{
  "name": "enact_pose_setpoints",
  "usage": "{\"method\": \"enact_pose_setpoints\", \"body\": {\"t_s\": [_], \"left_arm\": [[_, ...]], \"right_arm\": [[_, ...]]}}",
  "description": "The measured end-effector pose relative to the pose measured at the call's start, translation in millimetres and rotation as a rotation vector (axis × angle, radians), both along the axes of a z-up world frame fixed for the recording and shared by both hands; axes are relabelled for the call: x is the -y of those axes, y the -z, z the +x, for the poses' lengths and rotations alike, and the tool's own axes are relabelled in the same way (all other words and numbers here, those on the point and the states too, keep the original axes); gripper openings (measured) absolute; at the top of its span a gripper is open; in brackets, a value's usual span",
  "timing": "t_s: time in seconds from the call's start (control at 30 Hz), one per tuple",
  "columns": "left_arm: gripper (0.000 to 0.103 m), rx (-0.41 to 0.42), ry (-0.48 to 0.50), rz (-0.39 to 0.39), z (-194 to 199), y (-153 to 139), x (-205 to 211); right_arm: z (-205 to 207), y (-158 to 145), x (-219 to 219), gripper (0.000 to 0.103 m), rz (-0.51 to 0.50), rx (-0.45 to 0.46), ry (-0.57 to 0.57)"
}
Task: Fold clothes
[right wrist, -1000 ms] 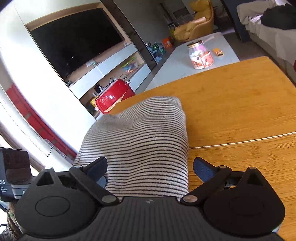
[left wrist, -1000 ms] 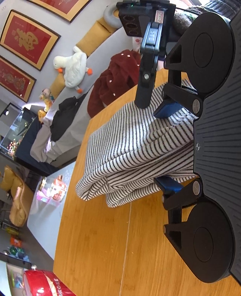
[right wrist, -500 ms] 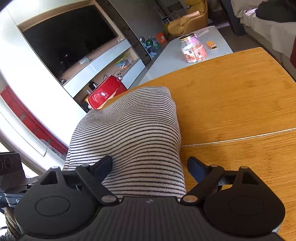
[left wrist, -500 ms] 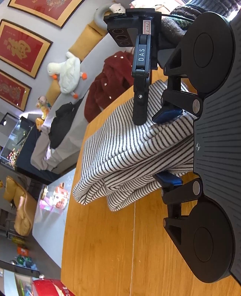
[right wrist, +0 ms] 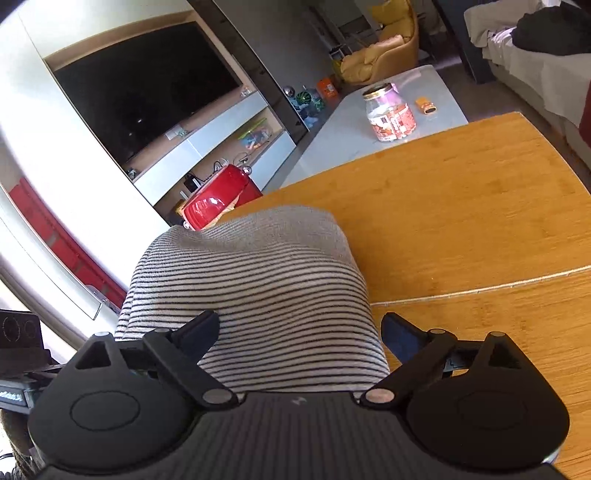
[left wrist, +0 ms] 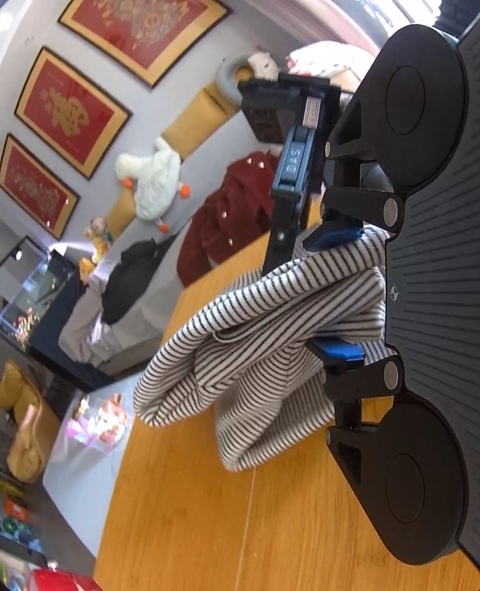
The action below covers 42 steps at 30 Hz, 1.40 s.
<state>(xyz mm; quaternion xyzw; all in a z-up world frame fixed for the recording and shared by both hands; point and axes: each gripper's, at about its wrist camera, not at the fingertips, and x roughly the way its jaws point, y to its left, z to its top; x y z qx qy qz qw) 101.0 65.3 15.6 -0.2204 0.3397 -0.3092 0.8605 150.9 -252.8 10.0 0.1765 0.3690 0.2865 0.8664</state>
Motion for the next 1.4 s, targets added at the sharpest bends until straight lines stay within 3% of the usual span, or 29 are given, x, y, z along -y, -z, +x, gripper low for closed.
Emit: {"method": "enact_pose_setpoints", "body": {"t_s": [0.07,0.2,0.33,0.47,0.57,0.63,0.77,0.87,0.9,1.0,1.17,1.4], "left_arm": [[0.055,0.002,0.028,0.018,-7,-1,8],[0.056,-0.075,0.057,0.082,-18,29,21],[0.060,-0.122,0.046,0.041,-25,34,12],[0.086,-0.150,-0.029,-0.027,-21,23,-8],[0.094,-0.153,-0.095,-0.055,-11,16,-17],[0.094,-0.170,-0.129,-0.071,0,15,-20],[0.093,-0.282,-0.122,-0.099,25,34,-12],[0.085,-0.240,-0.127,-0.041,27,37,-6],[0.078,-0.226,-0.128,-0.022,28,38,-4],[0.070,-0.201,-0.111,-0.007,34,39,-13],[0.069,-0.141,-0.111,0.057,45,33,-44],[0.069,-0.062,-0.206,0.166,76,17,-102]], "right_arm": [[-2,-2,0,0.095,-0.024,0.009,-0.015],[-7,-5,0,0.101,-0.072,0.026,-0.045],[-11,-8,0,0.102,-0.119,0.044,-0.075],[-16,-11,0,0.102,-0.167,0.061,-0.106],[-19,-18,7,0.102,-0.167,0.067,-0.148],[-18,-24,12,0.102,-0.142,0.061,-0.164],[-2,-30,15,0.102,-0.102,0.035,-0.176],[15,-18,14,0.101,-0.090,-0.026,-0.172],[20,-12,13,0.095,-0.067,-0.066,-0.172],[31,5,4,0.084,0.035,-0.157,-0.212],[46,9,-33,0.082,0.050,-0.119,-0.263],[92,9,-105,0.080,0.041,-0.074,-0.266]]}}
